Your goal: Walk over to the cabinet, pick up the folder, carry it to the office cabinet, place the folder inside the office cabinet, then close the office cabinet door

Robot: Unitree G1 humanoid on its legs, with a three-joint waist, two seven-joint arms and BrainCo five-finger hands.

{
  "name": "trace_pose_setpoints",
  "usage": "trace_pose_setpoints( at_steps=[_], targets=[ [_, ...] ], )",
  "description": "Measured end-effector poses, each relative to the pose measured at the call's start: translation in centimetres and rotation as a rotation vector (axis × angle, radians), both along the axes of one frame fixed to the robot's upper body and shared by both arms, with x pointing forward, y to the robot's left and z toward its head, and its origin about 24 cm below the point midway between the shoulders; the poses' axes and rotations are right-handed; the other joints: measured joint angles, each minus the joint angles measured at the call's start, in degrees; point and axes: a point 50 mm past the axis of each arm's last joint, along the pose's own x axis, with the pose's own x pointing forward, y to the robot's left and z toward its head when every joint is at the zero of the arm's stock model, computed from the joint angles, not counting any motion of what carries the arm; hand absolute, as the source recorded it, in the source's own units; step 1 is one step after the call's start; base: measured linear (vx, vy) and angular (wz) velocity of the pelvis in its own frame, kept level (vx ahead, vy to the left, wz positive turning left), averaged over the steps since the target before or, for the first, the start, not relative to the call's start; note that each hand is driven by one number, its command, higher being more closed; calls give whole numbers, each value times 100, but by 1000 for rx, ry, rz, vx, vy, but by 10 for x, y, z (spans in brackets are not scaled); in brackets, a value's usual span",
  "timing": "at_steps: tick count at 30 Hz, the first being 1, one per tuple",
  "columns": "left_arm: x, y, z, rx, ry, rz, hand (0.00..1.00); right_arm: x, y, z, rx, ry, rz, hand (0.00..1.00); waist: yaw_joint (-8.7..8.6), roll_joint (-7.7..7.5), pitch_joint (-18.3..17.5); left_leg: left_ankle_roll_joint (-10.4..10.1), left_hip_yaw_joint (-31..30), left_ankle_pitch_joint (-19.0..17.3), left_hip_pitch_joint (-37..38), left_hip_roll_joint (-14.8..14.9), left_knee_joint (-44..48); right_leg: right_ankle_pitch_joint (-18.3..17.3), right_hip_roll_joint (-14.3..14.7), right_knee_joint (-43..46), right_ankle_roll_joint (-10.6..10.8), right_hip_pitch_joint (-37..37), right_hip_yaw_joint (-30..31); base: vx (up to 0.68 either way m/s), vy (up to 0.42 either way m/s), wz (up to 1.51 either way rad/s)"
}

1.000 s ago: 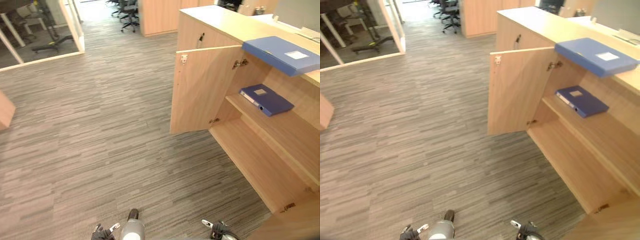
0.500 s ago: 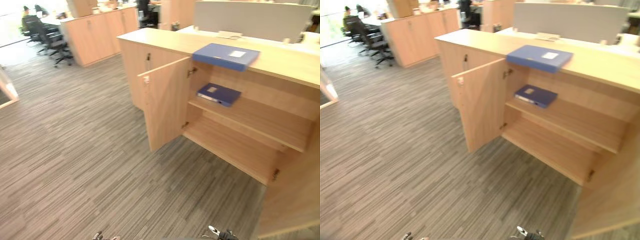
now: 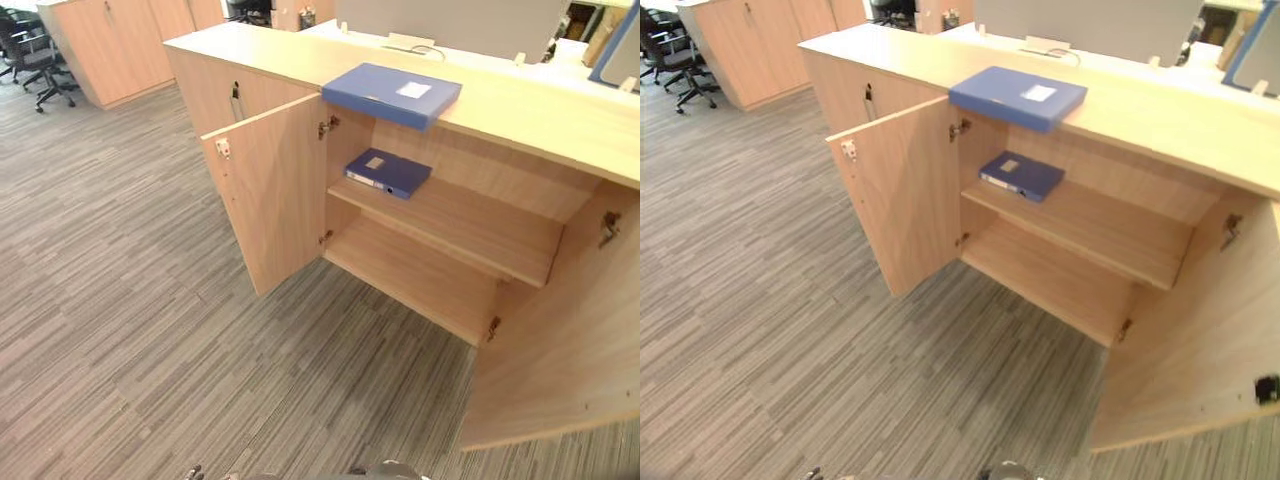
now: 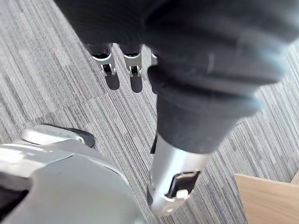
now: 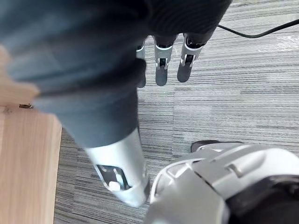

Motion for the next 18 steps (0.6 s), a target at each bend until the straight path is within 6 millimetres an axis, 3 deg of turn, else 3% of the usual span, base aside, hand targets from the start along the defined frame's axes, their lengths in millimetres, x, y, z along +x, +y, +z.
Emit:
trace_pose_setpoints(
  at_steps=[1,3,6,8,10,11,12,13,16,18],
  targets=[
    [0,1,1,-2,-14,33,0,0,0,0,-1,-1,6,0,5,28,-13,-157,1,-147,-451,186,1057,60,153,-172,-98,166,-12,216,-49,4],
    [0,0,1,-9,-22,66,0,2,-1,1,-6,-2,20,0,62,34,-16,-276,-15,-177,-946,394,2437,89,303,-376,-142,463,53,293,-9,-30],
    [0,-2,1,-23,-30,93,0,21,0,3,-14,-42,89,0,147,43,-6,-15,199,-413,-1326,397,3360,103,330,-588,-146,815,590,329,111,-77],
    [3,-1,1,-25,-38,101,0,34,3,4,-7,-62,105,0,242,30,25,233,279,-648,-1549,347,3199,131,203,-596,-101,915,994,274,239,-115],
    [7,-2,2,-25,-52,108,0,45,12,4,13,-82,127,0,335,6,53,269,-51,-597,-1748,203,2121,147,-148,-547,18,992,1463,254,368,-128],
    [7,-2,1,-28,-54,113,0,46,14,4,17,-84,128,0,336,19,45,253,-332,-344,-1697,192,1379,134,-273,-539,227,988,1618,220,384,-110],
    [4,-3,1,-31,-45,119,0,46,13,4,11,-86,137,0,335,63,41,72,-525,415,-1623,211,860,71,-336,-568,479,1063,1737,292,477,-76],
    [4,5,2,-12,-39,115,0,42,21,2,30,-73,143,0,318,-56,6,4,-349,488,-1486,12,780,109,-592,-650,613,1116,1855,210,319,-50],
    [5,11,3,8,-45,116,0,39,26,0,45,-59,140,0,290,-232,-59,2,-325,477,-1406,-296,680,440,-706,-815,442,946,1818,160,303,-22],
    [2,11,1,1,-23,121,0,40,28,0,54,-61,129,0,300,-282,-115,15,-175,484,-1305,-500,558,822,-943,-1018,522,938,2006,138,248,-30]
  ],
)
